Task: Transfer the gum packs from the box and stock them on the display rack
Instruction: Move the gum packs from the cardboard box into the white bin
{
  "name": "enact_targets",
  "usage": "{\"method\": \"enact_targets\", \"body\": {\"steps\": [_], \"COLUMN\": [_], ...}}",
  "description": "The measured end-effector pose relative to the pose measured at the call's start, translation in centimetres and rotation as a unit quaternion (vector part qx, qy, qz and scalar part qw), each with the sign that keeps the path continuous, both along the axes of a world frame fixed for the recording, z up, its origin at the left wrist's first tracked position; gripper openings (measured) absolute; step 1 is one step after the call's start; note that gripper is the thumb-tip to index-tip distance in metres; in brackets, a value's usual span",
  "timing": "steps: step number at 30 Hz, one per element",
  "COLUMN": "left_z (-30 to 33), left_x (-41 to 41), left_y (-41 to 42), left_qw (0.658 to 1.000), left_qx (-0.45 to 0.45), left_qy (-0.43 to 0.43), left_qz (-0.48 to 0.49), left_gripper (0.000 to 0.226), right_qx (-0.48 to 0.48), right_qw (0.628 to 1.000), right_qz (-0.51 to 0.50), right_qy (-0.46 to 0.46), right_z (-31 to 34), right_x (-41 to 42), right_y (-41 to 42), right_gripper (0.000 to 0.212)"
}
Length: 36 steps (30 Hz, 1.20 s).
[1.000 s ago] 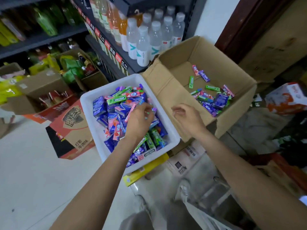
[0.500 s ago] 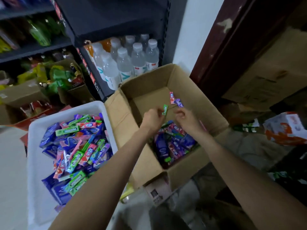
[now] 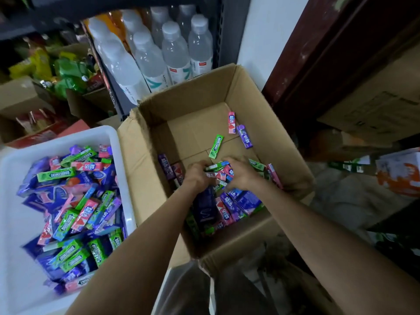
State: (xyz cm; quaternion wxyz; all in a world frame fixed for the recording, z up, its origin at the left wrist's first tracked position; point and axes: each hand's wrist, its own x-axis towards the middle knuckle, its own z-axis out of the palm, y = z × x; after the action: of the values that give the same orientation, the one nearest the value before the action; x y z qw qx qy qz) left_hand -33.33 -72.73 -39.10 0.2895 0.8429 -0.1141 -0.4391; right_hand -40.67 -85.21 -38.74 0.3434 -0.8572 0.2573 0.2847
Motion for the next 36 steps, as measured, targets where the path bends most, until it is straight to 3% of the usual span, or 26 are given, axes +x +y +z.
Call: {"method": "enact_targets", "body": {"steps": [6,11,17,22,29,36], "left_z": [-0.3,0.0,1.3,2.9,6.6,13.0], "left_x": [-0.3,-0.4,-0.2,-1.1,-1.8,-1.0], "left_y": [-0.3,-0.5,-0.5,-0.1,1.9,8.1], "left_qw": [0.993,0.986,0.959,0.941,0.935,0.898], "left_qx": [-0.065,-0.108,-0.201,-0.232,-0.274,-0.353], "left_qy": [0.031,0.016,0.038,0.069,-0.073,-0.168], "left_qz": [0.092,0.123,0.195,0.237,0.213,0.202], "left_gripper": [0.049,0.038,0.024,0.022,0.022,0.027], "right_qx": [0.032,0.089,0.194,0.175,0.147,0.107], "right_qw": [0.998,0.993,0.962,0.954,0.937,0.908], "right_qz": [-0.034,-0.050,-0.116,-0.143,-0.102,-0.054], "right_qy": [-0.042,-0.065,-0.156,-0.195,-0.299,-0.402], "right_z": [-0.8,0.3,1.7,2.1,5.6,11.9], "right_x": [0.7,0.7,0.1,-0.3,-0.1,1.4], "right_y": [-0.7,-1.5,-2.3,-2.1,-0.8,5.3], "right_gripper": [0.069,0.068,0.046,0.042,0.034,0.031]}}
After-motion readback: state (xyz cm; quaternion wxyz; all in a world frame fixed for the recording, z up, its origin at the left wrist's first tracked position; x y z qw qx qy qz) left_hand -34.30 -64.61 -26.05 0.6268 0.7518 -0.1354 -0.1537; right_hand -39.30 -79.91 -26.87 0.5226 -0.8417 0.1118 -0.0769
